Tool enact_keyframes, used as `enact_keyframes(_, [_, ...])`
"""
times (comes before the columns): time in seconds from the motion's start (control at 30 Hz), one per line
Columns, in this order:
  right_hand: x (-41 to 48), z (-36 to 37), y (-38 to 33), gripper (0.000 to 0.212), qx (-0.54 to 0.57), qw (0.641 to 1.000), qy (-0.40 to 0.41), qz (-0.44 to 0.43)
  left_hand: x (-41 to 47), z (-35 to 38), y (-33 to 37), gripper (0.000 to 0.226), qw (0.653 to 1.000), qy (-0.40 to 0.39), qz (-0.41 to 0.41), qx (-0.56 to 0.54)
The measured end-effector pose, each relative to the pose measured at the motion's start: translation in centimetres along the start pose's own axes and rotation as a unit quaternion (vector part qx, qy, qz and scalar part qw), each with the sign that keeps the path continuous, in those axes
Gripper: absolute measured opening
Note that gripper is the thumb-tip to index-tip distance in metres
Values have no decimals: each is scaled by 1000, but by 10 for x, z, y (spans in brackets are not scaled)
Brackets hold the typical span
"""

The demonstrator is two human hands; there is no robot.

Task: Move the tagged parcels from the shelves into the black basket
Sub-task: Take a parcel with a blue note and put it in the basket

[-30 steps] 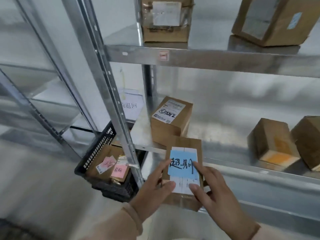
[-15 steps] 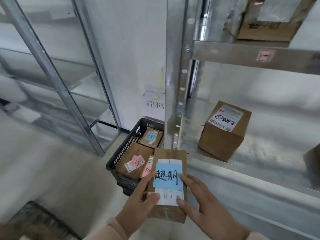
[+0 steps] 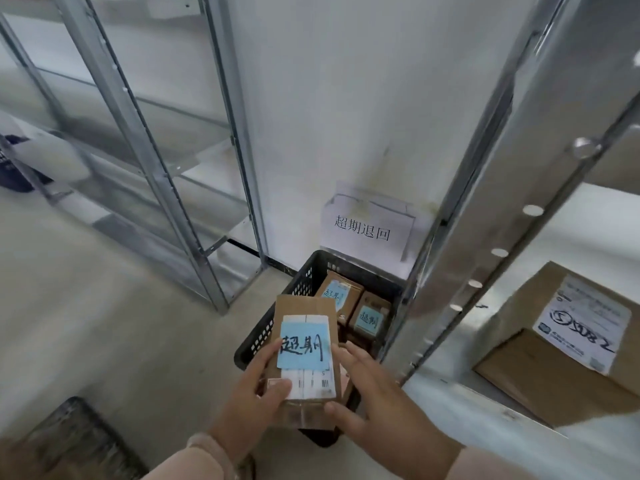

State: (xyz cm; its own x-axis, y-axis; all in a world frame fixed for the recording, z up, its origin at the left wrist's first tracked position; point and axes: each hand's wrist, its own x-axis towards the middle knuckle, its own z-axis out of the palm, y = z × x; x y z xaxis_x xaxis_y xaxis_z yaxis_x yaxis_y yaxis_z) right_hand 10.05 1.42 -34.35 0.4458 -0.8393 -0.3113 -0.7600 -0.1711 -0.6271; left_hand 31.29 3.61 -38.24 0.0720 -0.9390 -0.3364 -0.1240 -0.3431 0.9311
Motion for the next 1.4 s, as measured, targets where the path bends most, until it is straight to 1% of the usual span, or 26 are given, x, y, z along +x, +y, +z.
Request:
enact_keyframes(0.1, [32, 0, -5, 78, 12, 999, 16, 41, 45, -12, -1, 52, 999, -30, -2, 15])
enact_keyframes(0.23, [84, -1, -8, 76, 33, 992, 54, 112, 117, -22, -1, 51, 993, -106, -43, -12])
enact_keyframes(0.3, [110, -2, -10, 76, 27, 986, 70, 148, 154, -28, -1, 50, 988, -141, -60, 0])
enact_keyframes(0.4, [144, -5, -7, 74, 25, 975, 101, 195, 214, -30, -1, 49, 979, -193, -63, 26])
enact_keyframes(0.5, [171, -8, 6, 75, 18, 958, 108, 264, 272, -20, -9, 51, 966, -243, -72, 58])
enact_keyframes(0.57, [184, -8, 16, 74, 17, 945, 113, 306, 306, -7, -18, 52, 957, -270, -88, 59])
enact_keyframes(0.63, [194, -7, 25, 75, 29, 932, 115, 343, 333, 9, -28, 53, 951, -287, -99, 62])
enact_keyframes(0.7, [201, -7, 32, 74, 36, 922, 113, 370, 359, 28, -43, 55, 946, -294, -98, 91])
enact_keyframes(0.8, [208, -3, 44, 72, 26, 913, 113, 392, 389, 58, -63, 53, 937, -312, -90, 127])
enact_keyframes(0.93, [217, 8, 63, 70, 33, 899, 123, 419, 422, 94, -87, 53, 937, -306, -98, 136])
enact_keyframes(1.0, [220, 13, 69, 75, 47, 891, 132, 431, 434, 105, -98, 55, 934, -315, -97, 141])
enact_keyframes(1.07, [223, 17, 75, 85, 48, 886, 134, 441, 442, 117, -107, 59, 928, -332, -87, 144])
enact_keyframes(1.1, [224, 20, 78, 84, 44, 886, 134, 441, 445, 123, -110, 60, 927, -337, -80, 144])
enact_keyframes(1.17, [227, 22, 83, 75, 46, 887, 139, 437, 448, 134, -116, 64, 924, -340, -64, 163])
enact_keyframes(1.23, [228, 23, 86, 69, 52, 888, 143, 434, 452, 142, -123, 65, 915, -346, -51, 203])
enact_keyframes(1.33, [227, 25, 87, 72, 53, 890, 142, 431, 454, 142, -127, 65, 890, -373, -53, 255])
enact_keyframes(1.4, [224, 25, 85, 73, 50, 894, 146, 420, 451, 137, -122, 65, 874, -386, -27, 294])
